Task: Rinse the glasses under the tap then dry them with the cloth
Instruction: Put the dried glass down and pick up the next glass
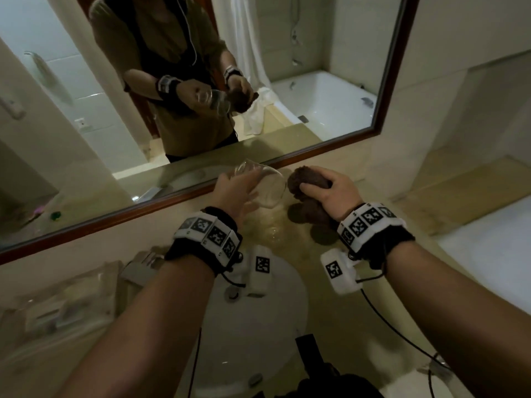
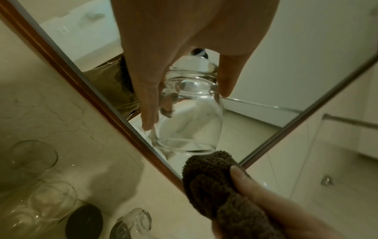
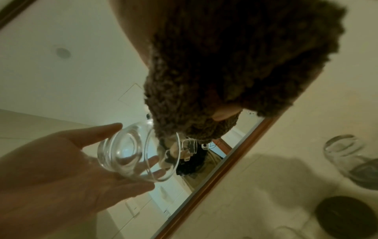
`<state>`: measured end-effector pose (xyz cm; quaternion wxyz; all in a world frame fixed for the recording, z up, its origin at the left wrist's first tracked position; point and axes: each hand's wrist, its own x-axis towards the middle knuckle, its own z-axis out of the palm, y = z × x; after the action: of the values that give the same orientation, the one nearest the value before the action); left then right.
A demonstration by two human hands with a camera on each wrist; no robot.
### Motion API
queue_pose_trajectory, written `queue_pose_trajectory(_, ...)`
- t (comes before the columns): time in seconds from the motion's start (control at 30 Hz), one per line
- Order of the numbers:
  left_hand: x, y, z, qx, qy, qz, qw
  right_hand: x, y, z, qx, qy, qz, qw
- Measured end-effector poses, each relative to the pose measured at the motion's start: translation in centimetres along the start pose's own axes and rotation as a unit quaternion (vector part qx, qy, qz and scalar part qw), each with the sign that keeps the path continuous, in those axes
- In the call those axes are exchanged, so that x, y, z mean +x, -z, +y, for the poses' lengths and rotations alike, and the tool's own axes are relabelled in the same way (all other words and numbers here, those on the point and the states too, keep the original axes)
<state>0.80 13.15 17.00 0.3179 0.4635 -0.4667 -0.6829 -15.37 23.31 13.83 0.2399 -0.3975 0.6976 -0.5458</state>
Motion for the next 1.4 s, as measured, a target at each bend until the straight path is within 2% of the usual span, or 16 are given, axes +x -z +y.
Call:
queue_pose_trajectory(0.13,1.8,-4.1,-1.6,0.102,-0.047,0.016,0.994,1.6,3.3,2.7,-0.001,-0.024,0.031,0.999)
queue_pose_trajectory(0.27,3.3,-7.0,-3.3,0.156,-0.084,0.028,0.984,3.4,5.3,5.3,0.016,-0.047,0.041,0.998)
queue_pose_trajectory(0.5,7.1,-10.3,-5.7,0.220,-0.072,0.049,0.972,6.6,6.9,9.7,0.016,-0.088,0.024,0.996)
queue_pose_trajectory(0.63,9.5,-11.3,-6.8,0.264,-0.084,0.064,0.959,8.6,6.9,11.3,0.009,-0.117,-0.009,0.993)
queue_pose_trajectory(0.73,11.2,-11.7,-7.5,0.262,-0.071,0.068,0.960,9.9,6.7,12.6,-0.047,-0.119,-0.051,0.990)
queue_pose_trajectory(0.97,14.8,-12.4,-9.4,0.210,0.014,0.071,0.975,12.8,5.9,15.8,-0.090,-0.114,-0.062,0.988)
queue_pose_trajectory(1.17,17.6,-12.3,-11.2,0.203,0.037,0.079,0.975,14.9,5.5,17.9,-0.108,-0.140,-0.056,0.983)
queue_pose_trajectory(1.27,18.7,-12.4,-12.4,0.215,0.038,0.103,0.970,15.5,5.3,18.5,-0.135,-0.144,-0.048,0.979)
queue_pose_trajectory(1.4,20.1,-12.6,-13.7,0.214,0.053,0.130,0.967,15.9,4.8,18.7,-0.164,-0.154,-0.073,0.972)
